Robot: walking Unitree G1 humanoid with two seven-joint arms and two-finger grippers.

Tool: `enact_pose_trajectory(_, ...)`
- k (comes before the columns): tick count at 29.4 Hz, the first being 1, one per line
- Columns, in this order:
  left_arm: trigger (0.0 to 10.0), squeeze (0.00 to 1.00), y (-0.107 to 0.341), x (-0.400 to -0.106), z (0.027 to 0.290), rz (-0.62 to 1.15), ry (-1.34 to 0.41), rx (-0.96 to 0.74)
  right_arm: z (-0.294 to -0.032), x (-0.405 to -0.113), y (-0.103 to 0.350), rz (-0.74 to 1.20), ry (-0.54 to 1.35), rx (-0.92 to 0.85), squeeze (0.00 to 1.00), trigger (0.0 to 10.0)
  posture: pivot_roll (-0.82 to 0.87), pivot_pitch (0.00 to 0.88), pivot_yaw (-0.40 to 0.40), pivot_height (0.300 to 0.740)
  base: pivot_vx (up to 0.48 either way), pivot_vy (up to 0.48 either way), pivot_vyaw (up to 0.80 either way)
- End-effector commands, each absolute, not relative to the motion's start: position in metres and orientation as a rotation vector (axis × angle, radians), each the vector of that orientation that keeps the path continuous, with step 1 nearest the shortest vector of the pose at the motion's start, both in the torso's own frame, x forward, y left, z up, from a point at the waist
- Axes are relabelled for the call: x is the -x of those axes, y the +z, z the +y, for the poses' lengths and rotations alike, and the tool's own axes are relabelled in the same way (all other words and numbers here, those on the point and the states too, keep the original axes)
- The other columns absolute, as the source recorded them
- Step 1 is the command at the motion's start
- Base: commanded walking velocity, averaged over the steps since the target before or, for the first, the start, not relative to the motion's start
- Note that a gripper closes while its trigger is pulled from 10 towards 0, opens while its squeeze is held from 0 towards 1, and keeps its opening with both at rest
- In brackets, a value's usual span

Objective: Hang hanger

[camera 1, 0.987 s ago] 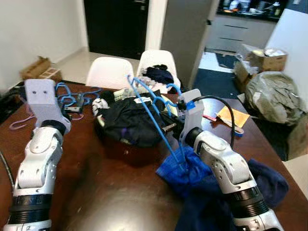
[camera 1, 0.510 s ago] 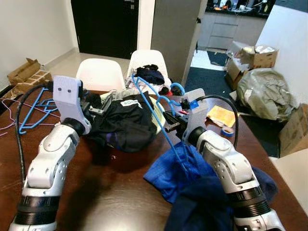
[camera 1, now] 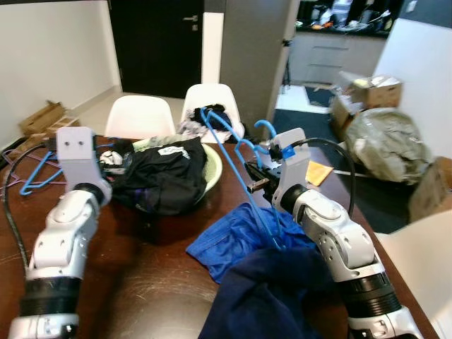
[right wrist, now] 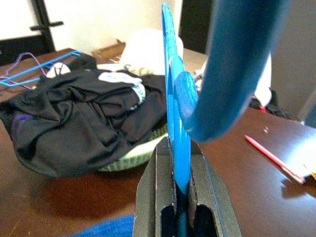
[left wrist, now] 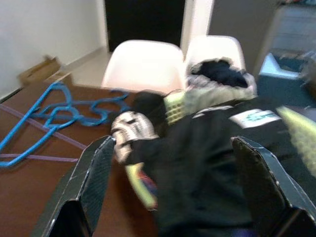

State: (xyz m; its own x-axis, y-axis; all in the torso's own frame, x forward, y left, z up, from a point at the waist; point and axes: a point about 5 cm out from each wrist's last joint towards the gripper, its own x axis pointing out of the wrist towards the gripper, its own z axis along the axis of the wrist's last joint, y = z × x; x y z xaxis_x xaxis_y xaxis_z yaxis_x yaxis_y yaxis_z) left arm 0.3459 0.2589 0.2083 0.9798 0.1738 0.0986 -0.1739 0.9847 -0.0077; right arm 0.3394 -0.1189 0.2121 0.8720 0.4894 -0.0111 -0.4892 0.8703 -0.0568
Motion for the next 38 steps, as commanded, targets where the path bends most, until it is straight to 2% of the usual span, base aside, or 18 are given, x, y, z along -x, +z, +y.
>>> enact_pose_trajectory(1,10.0,0.00,0.201,-0.350,0.269,-0.064,0.206,-0.010,-0.122,-0.340,0.214,-0.007,0.500,0.068,0.00,10.0,0.06,0.000,-0.080,0.740,0.000,0.000,0.00)
enact_pose_trajectory(8,10.0,0.00,0.188,-0.359,0.270,-0.002,0.189,0.088,-0.125,-0.337,0.215,-0.005,0.493,0.069,0.00,10.0,0.04,0.000,-0.077,0.740,0.000,0.000,0.00)
enact_pose_trajectory(20,10.0,0.00,0.193,-0.379,0.239,0.022,-0.004,-0.008,-0.127,-0.331,0.213,0.013,0.491,0.076,0.00,10.0,0.01,0.000,-0.074,0.740,0.000,0.000,0.00)
enact_pose_trajectory(27,10.0,0.00,0.185,-0.380,0.242,0.075,0.038,-0.054,-0.127,-0.329,0.213,0.019,0.493,0.077,0.00,10.0,0.01,0.000,-0.075,0.740,0.000,0.000,0.00)
enact_pose_trajectory(36,10.0,0.00,0.180,-0.377,0.261,0.124,0.156,-0.099,-0.130,-0.327,0.214,0.025,0.484,0.078,0.00,10.0,0.00,0.000,-0.075,0.740,0.000,0.000,0.00)
enact_pose_trajectory(38,0.0,0.00,0.181,-0.376,0.266,0.123,0.185,-0.111,-0.130,-0.327,0.214,0.025,0.483,0.076,0.00,10.0,0.00,0.000,-0.076,0.740,0.000,0.000,0.00)
